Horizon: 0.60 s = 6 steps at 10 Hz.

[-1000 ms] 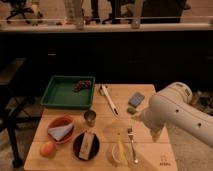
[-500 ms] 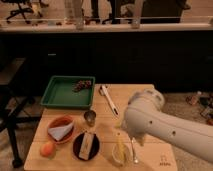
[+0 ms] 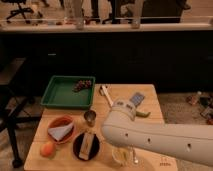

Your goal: Place banana in table surface

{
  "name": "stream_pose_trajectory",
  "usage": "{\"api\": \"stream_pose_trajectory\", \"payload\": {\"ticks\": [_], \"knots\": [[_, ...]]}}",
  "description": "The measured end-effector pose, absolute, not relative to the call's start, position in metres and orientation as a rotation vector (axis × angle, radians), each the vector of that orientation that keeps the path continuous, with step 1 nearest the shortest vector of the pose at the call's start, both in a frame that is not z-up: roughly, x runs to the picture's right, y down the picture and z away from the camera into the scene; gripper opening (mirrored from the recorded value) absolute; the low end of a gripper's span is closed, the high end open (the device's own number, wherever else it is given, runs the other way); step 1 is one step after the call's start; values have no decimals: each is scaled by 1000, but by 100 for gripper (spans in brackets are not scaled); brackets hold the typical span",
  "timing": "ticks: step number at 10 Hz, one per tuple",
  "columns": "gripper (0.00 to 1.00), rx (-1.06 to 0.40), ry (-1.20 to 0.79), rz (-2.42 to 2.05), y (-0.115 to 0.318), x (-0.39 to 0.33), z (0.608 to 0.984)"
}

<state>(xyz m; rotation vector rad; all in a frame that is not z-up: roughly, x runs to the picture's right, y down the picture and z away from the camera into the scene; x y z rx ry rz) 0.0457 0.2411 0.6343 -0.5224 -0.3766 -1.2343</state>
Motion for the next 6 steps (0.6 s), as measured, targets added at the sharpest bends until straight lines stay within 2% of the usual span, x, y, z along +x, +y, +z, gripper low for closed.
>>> {"api": "stream_pose_trajectory", "payload": {"ticks": [6], "knots": [[80, -552, -436, -1206, 240, 55, 654]]}}
